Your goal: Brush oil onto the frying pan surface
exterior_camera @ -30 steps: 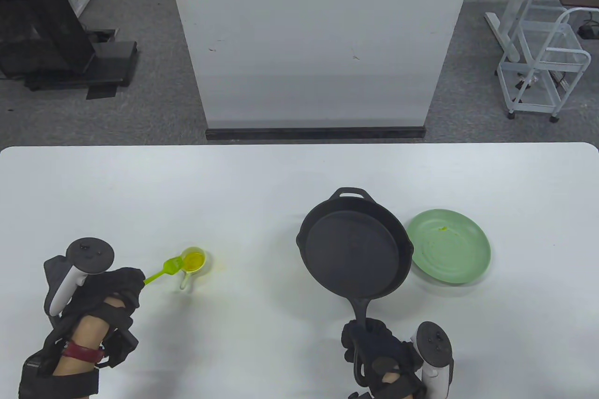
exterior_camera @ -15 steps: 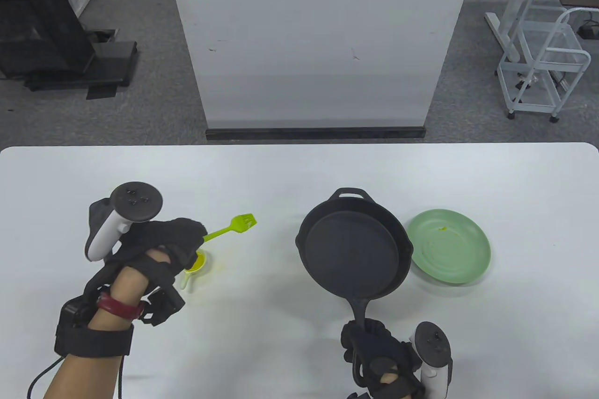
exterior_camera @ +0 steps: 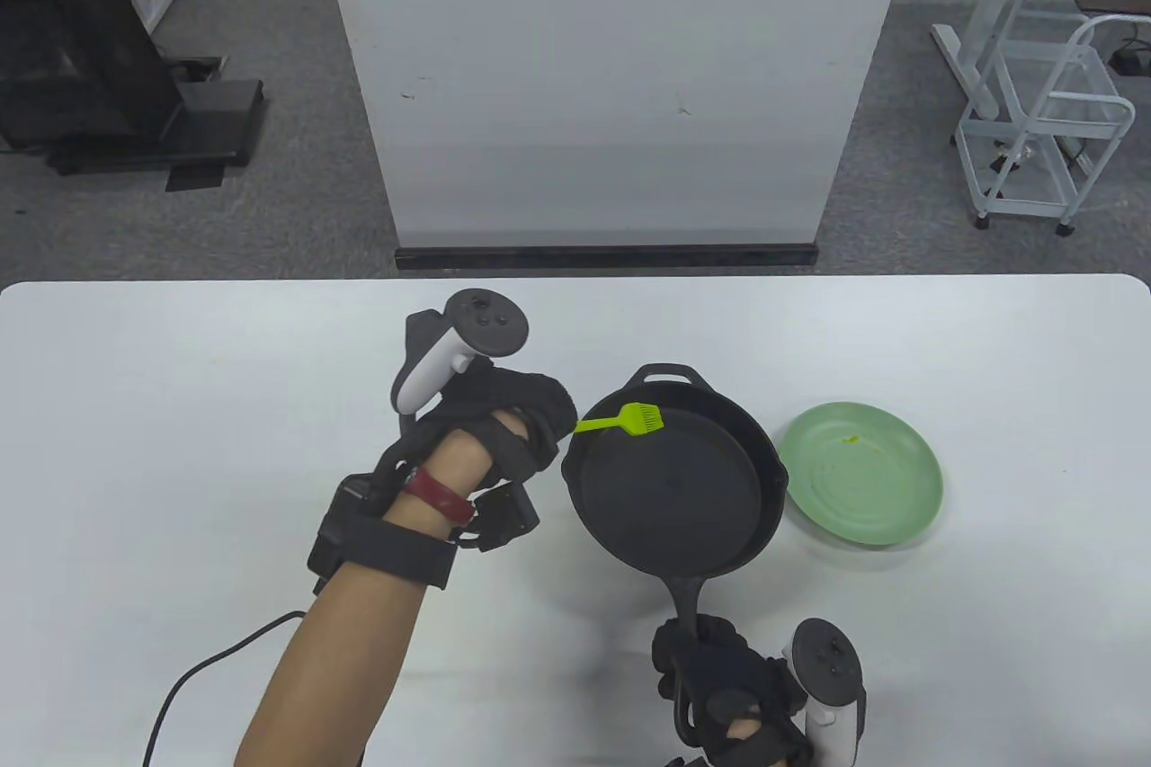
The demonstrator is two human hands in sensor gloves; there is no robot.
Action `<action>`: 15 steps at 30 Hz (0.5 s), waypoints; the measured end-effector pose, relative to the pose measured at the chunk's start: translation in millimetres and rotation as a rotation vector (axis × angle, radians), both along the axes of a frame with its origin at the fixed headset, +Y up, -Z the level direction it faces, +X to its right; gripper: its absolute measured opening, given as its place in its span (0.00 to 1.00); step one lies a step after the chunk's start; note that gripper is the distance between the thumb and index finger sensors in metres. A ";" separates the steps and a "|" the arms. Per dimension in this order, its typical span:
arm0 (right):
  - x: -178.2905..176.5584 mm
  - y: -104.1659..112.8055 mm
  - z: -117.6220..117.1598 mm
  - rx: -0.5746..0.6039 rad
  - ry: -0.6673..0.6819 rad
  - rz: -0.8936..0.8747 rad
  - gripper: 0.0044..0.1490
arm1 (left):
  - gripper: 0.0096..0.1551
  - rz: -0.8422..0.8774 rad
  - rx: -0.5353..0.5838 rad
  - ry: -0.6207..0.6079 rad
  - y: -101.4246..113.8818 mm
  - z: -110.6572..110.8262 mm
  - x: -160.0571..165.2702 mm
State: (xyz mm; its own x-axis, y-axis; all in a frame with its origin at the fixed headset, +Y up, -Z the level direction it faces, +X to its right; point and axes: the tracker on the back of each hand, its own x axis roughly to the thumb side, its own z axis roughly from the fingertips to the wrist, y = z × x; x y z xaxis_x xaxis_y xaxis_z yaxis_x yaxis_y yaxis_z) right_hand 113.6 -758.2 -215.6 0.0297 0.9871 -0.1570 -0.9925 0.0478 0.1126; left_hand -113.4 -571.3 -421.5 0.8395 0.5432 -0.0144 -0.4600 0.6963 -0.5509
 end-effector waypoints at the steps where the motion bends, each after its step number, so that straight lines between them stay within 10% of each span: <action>1: -0.3 0.2 0.0 0.002 0.001 0.002 0.30 | 0.26 0.006 0.000 -0.002 -4.0 -2.4 7.4; 15: -1.3 0.3 0.5 0.017 0.004 0.006 0.30 | 0.25 -0.031 -0.021 0.005 -36.2 -21.4 55.1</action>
State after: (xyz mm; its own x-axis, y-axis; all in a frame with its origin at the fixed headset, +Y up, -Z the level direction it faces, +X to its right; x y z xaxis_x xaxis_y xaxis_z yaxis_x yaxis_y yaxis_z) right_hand 112.3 -757.9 -215.1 0.0228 0.9898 -0.1407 -0.9923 0.0395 0.1170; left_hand -58.3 -607.5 -442.9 0.8557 0.5166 -0.0295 -0.4410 0.6984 -0.5637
